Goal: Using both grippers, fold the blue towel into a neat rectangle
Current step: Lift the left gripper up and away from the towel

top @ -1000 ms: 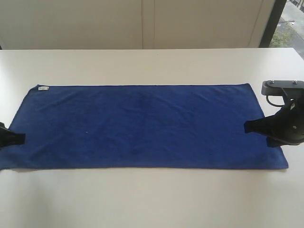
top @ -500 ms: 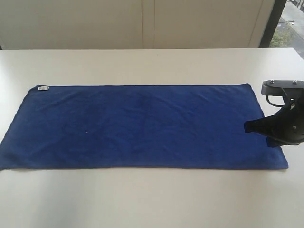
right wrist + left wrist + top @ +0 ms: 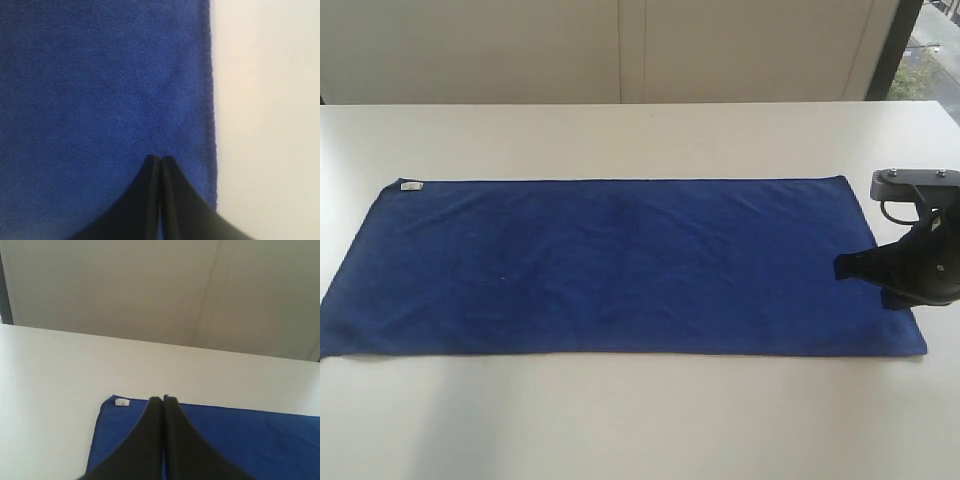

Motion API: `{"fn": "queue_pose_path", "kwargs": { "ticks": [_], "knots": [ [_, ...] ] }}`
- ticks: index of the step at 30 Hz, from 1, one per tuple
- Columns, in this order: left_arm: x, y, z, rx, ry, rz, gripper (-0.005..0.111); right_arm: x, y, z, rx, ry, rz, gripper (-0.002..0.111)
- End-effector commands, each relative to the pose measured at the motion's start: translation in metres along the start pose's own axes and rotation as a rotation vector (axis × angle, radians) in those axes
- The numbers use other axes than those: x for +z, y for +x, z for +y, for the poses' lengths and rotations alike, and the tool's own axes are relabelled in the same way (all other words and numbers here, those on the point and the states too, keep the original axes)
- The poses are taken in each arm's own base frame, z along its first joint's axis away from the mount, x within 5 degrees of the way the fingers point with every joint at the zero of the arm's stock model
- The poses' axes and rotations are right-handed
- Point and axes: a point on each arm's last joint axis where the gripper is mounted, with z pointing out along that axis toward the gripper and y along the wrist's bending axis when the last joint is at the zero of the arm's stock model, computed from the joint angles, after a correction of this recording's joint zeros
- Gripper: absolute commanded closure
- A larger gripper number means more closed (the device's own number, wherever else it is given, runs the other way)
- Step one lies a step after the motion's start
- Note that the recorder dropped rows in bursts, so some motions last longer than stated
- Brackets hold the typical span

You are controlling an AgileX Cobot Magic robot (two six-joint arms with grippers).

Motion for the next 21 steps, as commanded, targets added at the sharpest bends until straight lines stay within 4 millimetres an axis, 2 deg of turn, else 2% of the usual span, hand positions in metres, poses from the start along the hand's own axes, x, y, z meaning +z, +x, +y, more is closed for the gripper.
{"fn": "queue_pose_path", "kwargs": {
  "ticks": [1,7,9,12,15,19,21],
  "knots": [
    [0.001,0.002,0.010,0.071,-0.097,-0.008,0.107,-0.002,0.000,-0.001,0.008,-0.001,-0.008,0.108],
    [0.009,0.023,0.030,0.234,-0.286,0.082,0.107,-0.002,0.000,0.000,0.011,-0.002,-0.008,0.108],
    [0.011,0.029,0.036,0.244,-0.345,0.108,0.107,-0.002,0.000,0.000,0.018,-0.006,-0.010,0.108],
    [0.015,0.031,0.037,0.225,-0.344,0.131,0.107,-0.002,0.000,0.000,0.018,-0.006,-0.010,0.108],
    [0.017,0.037,0.026,0.122,-0.227,0.164,0.107,-0.002,0.000,0.000,0.020,-0.007,-0.014,0.108],
    [0.018,0.043,-0.005,0.074,0.116,0.219,0.107,-0.002,-0.001,0.000,0.020,-0.007,-0.016,0.108],
    [0.016,0.045,-0.015,0.066,0.228,0.238,0.107,-0.002,-0.001,0.000,0.020,-0.007,-0.016,0.108]
  ]
}}
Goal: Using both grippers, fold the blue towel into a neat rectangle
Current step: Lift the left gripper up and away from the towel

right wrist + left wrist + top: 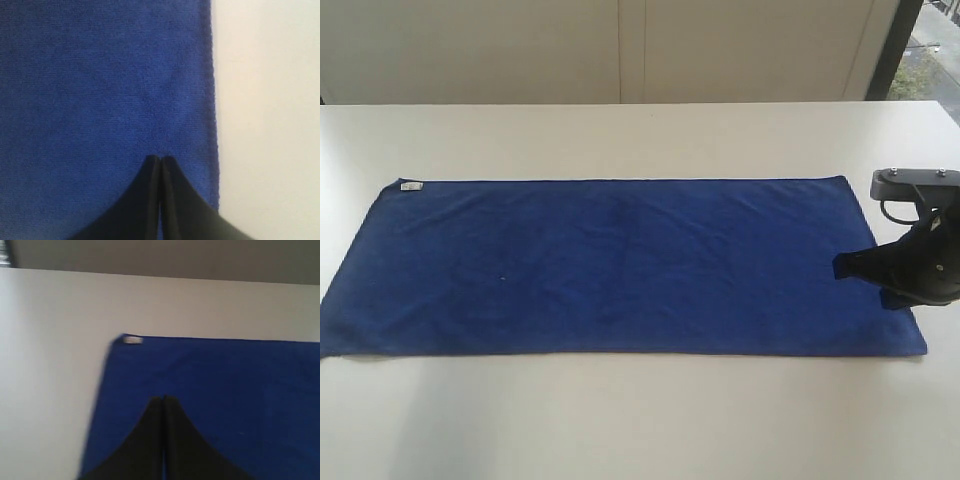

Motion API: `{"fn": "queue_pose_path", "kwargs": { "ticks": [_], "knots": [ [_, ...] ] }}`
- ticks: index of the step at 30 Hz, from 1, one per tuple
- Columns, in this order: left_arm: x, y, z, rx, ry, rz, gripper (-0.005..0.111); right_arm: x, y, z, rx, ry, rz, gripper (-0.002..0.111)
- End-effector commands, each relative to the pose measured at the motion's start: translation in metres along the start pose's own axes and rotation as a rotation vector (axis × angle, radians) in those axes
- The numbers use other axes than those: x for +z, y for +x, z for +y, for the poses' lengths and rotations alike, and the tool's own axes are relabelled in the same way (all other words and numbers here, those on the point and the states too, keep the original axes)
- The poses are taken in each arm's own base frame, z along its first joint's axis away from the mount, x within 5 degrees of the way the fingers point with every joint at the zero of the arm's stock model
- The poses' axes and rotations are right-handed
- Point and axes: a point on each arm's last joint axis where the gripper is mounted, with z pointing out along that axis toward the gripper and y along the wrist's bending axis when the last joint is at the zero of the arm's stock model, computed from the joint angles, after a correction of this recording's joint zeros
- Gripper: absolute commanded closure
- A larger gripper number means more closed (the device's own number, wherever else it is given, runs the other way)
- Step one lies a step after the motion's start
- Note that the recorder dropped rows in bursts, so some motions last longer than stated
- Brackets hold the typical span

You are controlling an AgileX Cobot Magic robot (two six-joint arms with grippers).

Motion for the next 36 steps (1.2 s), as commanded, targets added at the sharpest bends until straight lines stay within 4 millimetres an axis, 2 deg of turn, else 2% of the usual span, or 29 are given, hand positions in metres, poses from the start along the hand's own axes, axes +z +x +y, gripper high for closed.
{"fn": "queue_pose_path", "kwargs": {
  "ticks": [1,5,9,11,13,18,21,23,26,33,36],
  "knots": [
    [-0.004,0.005,-0.026,0.010,0.289,0.042,0.107,-0.002,0.000,0.000,0.011,-0.003,-0.015,0.108],
    [-0.005,0.009,-0.030,0.062,0.341,0.072,0.107,-0.002,0.000,0.000,0.011,-0.002,-0.013,0.108],
    [-0.002,0.006,-0.017,0.015,0.189,0.049,0.107,-0.002,0.000,0.000,0.011,-0.002,-0.013,0.108],
    [0.000,0.004,-0.008,-0.134,0.093,0.034,0.107,-0.002,0.000,0.000,0.011,-0.002,-0.013,0.108],
    [-0.001,0.002,-0.008,-0.309,0.088,0.025,0.107,-0.002,0.000,0.000,0.011,-0.002,-0.013,0.108],
    [-0.005,-0.007,-0.025,-0.687,0.307,0.010,0.107,-0.002,0.000,0.000,0.011,-0.003,-0.018,0.108],
    [-0.011,-0.018,-0.035,-0.839,0.474,-0.031,0.107,-0.001,0.000,0.000,0.011,-0.003,-0.018,0.108],
    [-0.014,-0.024,-0.038,-0.855,0.540,-0.081,0.107,-0.001,0.000,0.000,0.011,-0.003,-0.018,0.108],
    [-0.014,-0.026,-0.037,-0.625,0.515,-0.166,0.107,-0.001,-0.001,0.000,0.011,-0.003,-0.019,0.108],
    [-0.006,-0.012,-0.024,0.273,0.252,-0.186,0.107,-0.001,0.000,-0.001,0.011,-0.003,-0.020,0.108],
    [-0.003,-0.007,-0.015,0.557,0.138,-0.139,0.107,0.000,0.002,-0.001,0.011,-0.003,-0.025,0.108]
  ]
}}
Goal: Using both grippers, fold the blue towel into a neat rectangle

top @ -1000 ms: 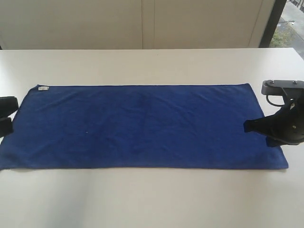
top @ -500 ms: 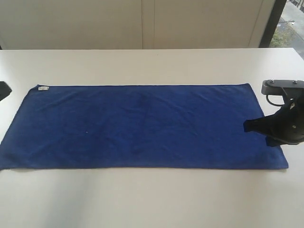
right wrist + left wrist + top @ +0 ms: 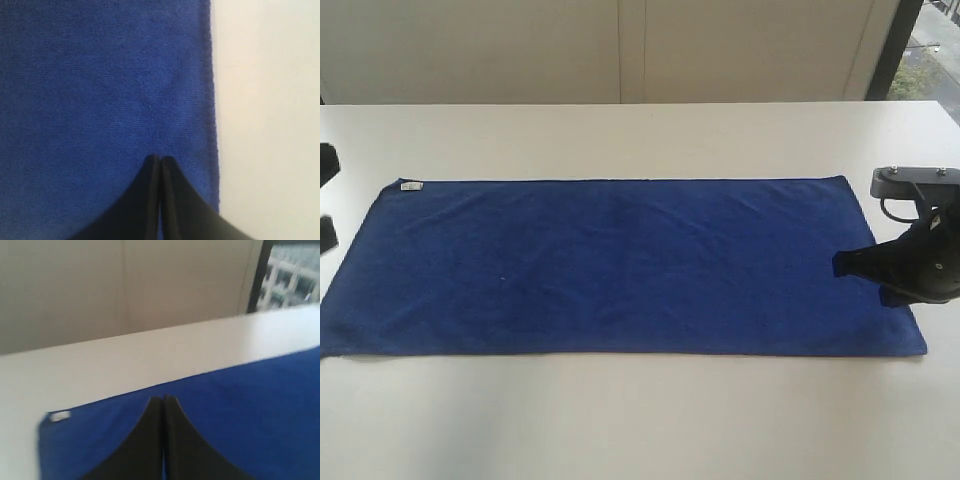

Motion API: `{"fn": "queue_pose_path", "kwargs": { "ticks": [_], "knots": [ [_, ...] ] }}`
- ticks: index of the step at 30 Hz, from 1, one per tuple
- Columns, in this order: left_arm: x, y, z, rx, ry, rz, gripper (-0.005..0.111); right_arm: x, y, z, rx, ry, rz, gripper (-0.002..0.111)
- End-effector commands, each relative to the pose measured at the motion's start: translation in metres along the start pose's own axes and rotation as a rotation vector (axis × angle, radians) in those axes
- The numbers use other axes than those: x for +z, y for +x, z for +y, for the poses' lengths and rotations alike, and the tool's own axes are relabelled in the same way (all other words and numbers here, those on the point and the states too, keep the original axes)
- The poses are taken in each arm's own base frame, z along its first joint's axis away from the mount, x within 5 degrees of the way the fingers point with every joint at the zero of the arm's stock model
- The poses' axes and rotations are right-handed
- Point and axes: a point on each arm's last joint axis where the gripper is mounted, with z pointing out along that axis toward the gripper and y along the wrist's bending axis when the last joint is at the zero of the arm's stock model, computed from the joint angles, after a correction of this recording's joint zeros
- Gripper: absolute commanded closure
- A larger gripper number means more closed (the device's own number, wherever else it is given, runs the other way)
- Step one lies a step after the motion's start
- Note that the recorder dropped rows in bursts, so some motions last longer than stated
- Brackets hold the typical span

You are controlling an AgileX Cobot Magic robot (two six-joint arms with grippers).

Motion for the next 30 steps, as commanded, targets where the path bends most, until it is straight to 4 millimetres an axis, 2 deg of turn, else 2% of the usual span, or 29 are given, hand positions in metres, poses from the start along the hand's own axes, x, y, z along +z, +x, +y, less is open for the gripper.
{"fn": "queue_pose_path", "kwargs": {
  "ticks": [1,3,5,8,13,17,20,24,27,30],
  "knots": [
    [-0.003,0.011,0.012,0.438,-0.110,0.140,0.107,0.001,0.004,-0.001,0.011,-0.002,-0.017,0.108],
    [-0.005,0.016,0.019,0.543,-0.158,0.219,0.107,0.002,0.006,-0.001,0.018,-0.004,-0.018,0.108],
    [-0.008,0.021,0.025,0.548,-0.217,0.300,0.107,0.003,0.007,-0.001,0.022,-0.006,-0.025,0.108],
    [-0.013,0.030,0.033,0.309,-0.331,0.394,0.107,0.003,0.007,0.000,0.032,-0.010,-0.025,0.108],
    [-0.024,0.049,0.035,-0.229,-0.486,0.523,0.107,0.003,0.007,0.000,0.032,-0.010,-0.025,0.108],
    [-0.029,0.058,0.031,-0.360,-0.508,0.625,0.107,0.003,0.007,0.000,0.032,-0.010,-0.025,0.108],
    [-0.031,0.064,0.023,-0.404,-0.449,0.704,0.107,0.003,0.007,0.000,0.032,-0.010,-0.025,0.108],
    [-0.031,0.065,0.006,-0.431,-0.260,0.797,0.107,0.003,0.007,0.000,0.032,-0.010,-0.025,0.108],
    [-0.028,0.043,-0.008,-0.296,-0.018,0.801,0.107,0.003,0.007,0.000,0.032,-0.010,-0.025,0.108],
    [-0.026,0.034,-0.005,-0.256,-0.026,0.777,0.107,0.003,0.007,0.000,0.032,-0.010,-0.023,0.108]
  ]
}}
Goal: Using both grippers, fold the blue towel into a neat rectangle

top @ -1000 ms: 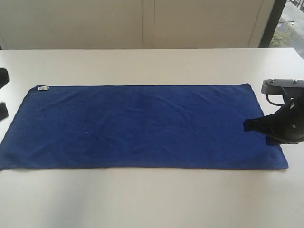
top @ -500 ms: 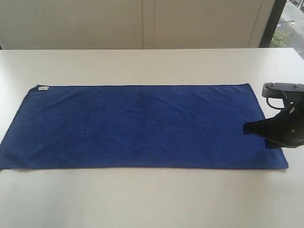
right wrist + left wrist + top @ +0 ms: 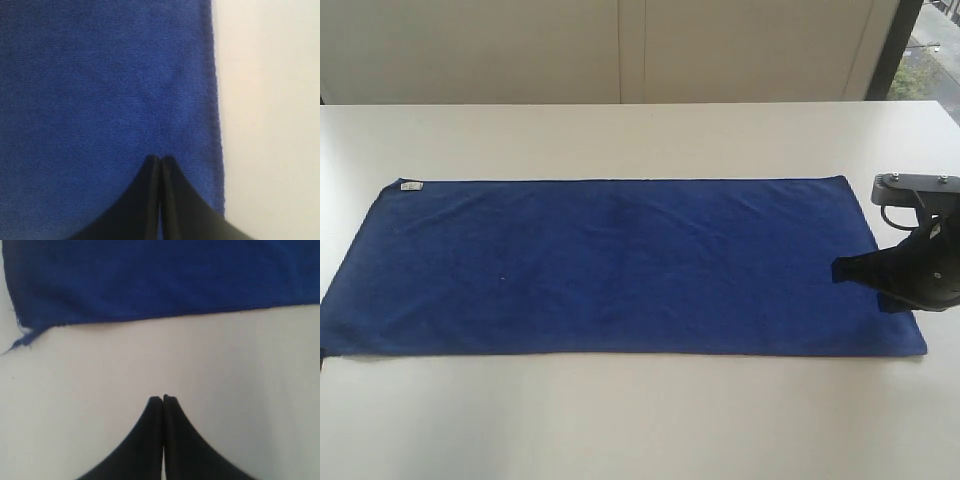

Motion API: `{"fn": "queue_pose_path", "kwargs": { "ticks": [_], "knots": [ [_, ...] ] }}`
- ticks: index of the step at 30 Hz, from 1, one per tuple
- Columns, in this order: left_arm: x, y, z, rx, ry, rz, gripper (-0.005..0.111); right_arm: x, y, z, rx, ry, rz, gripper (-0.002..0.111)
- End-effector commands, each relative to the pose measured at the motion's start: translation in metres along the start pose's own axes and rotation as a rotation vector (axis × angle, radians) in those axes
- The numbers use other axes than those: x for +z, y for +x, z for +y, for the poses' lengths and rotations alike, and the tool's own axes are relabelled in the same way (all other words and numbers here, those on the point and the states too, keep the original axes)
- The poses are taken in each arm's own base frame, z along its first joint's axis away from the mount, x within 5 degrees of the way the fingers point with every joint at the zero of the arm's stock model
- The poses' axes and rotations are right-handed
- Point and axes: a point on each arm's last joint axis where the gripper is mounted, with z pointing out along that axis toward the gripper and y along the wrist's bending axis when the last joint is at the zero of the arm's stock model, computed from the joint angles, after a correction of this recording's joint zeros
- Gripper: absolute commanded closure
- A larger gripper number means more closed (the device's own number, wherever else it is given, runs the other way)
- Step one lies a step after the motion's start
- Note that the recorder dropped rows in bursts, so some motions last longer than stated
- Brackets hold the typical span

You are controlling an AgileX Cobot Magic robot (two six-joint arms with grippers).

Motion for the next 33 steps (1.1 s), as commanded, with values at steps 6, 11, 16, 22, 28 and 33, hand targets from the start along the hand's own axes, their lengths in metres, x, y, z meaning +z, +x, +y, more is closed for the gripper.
{"fn": "queue_pose_path", "kwargs": {
  "ticks": [6,11,16,22,28,33],
  "knots": [
    [-0.011,0.000,0.008,0.013,-0.108,0.015,0.107,-0.008,0.000,0.000,0.006,-0.003,-0.015,0.108],
    [-0.014,0.001,0.018,-0.050,-0.225,0.010,0.107,-0.034,-0.013,0.002,0.003,-0.011,-0.062,0.108],
    [-0.015,-0.005,0.018,-0.027,-0.231,-0.052,0.107,-0.050,-0.052,-0.002,-0.036,-0.003,-0.093,0.108],
    [-0.015,-0.005,0.018,-0.026,-0.231,-0.057,0.107,-0.019,-0.069,-0.004,-0.029,0.003,-0.079,0.106],
    [-0.015,-0.005,0.018,-0.026,-0.231,-0.057,0.107,0.002,-0.080,-0.005,-0.046,0.015,-0.052,0.077],
    [-0.015,-0.005,0.018,-0.026,-0.231,-0.057,0.107,0.009,-0.087,-0.005,-0.046,0.015,-0.052,0.067]
  ]
}}
